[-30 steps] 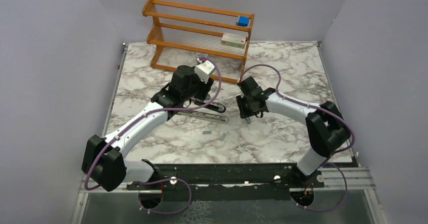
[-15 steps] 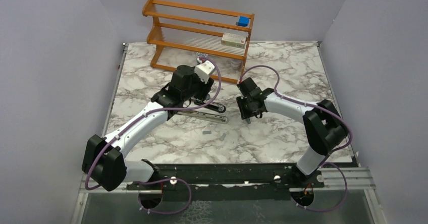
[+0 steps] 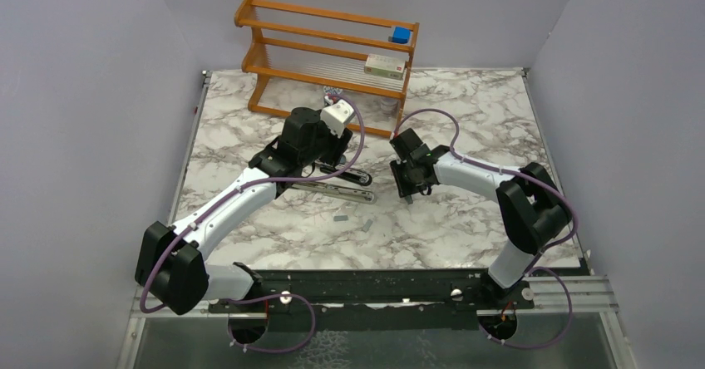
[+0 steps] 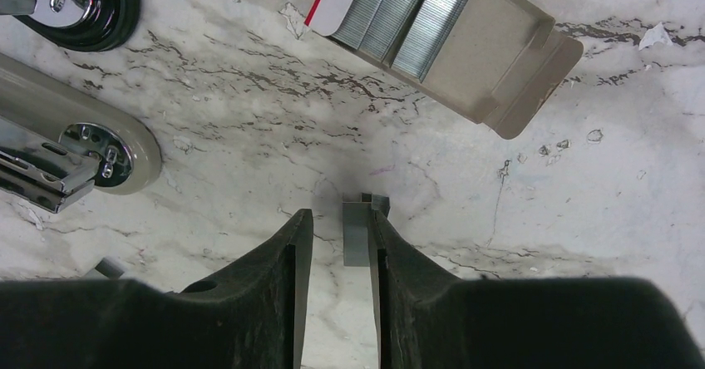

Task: Load the staples into the stapler
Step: Pick up the staple from the center of the board.

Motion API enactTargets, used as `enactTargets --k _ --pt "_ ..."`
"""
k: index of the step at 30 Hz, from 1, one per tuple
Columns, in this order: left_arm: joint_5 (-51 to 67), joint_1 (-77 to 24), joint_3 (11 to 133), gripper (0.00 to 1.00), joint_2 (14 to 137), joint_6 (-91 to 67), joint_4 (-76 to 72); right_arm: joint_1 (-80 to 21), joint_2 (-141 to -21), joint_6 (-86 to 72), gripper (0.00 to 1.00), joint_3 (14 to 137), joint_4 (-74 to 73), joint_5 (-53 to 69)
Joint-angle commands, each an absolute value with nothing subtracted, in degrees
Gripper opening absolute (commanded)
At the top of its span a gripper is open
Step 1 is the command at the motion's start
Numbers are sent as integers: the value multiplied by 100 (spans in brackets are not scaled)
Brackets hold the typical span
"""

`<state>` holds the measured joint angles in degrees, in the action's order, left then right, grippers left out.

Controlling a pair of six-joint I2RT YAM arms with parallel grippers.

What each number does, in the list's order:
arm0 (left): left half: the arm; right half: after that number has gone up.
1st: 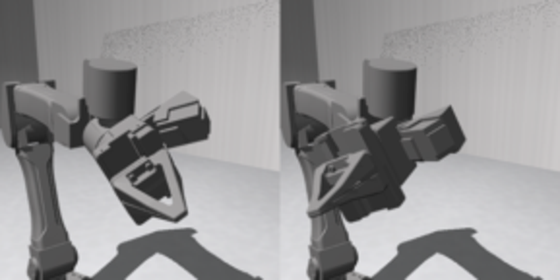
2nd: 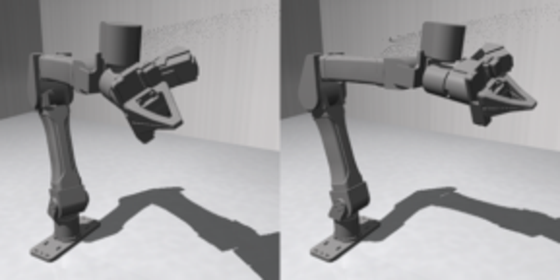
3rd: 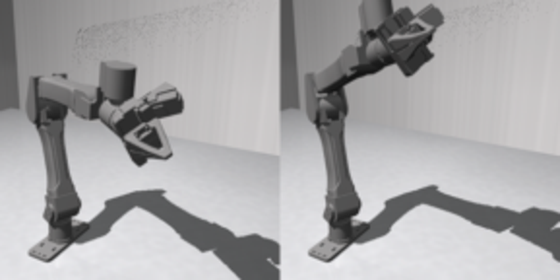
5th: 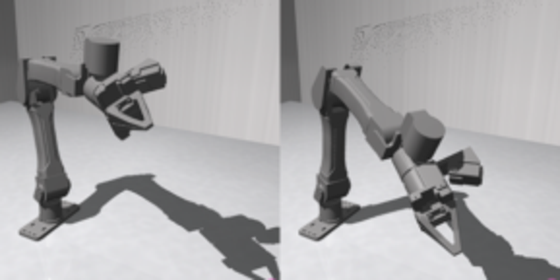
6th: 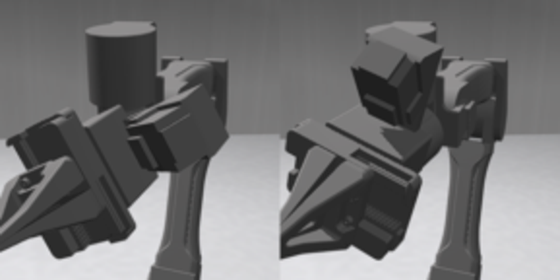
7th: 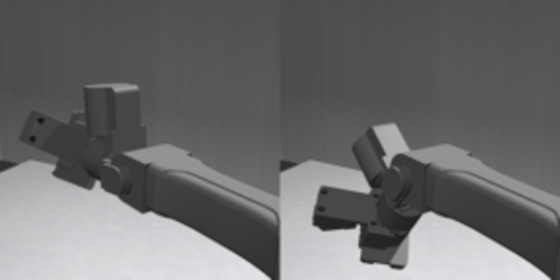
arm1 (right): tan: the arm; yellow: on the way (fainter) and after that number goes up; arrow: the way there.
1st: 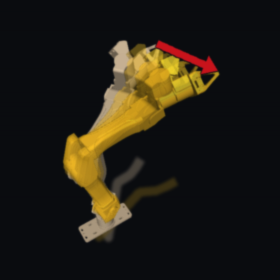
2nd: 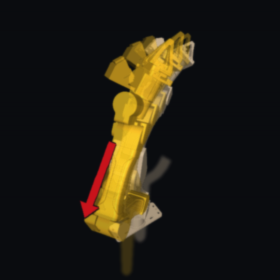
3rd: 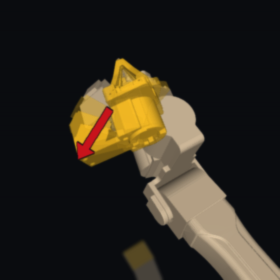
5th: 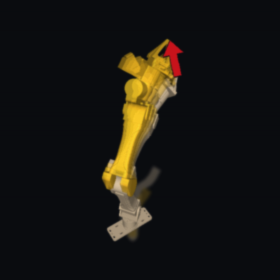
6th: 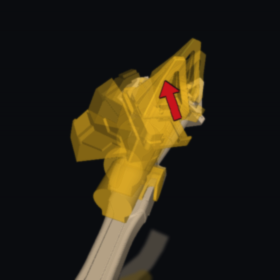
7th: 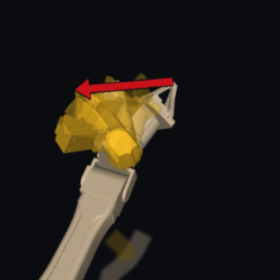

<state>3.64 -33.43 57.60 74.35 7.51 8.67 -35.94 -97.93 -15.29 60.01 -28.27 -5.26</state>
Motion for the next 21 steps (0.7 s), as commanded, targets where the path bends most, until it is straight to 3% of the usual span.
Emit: enactTargets --k 1,21 --pt "536 -3316 5717 54 7479 756 725 -3627 -9913 -1446 33 6136 -2982 -707" --pt "596 -3313 5724 54 7493 756 710 -3630 -9545 -1438 28 6052 -2610 -301"
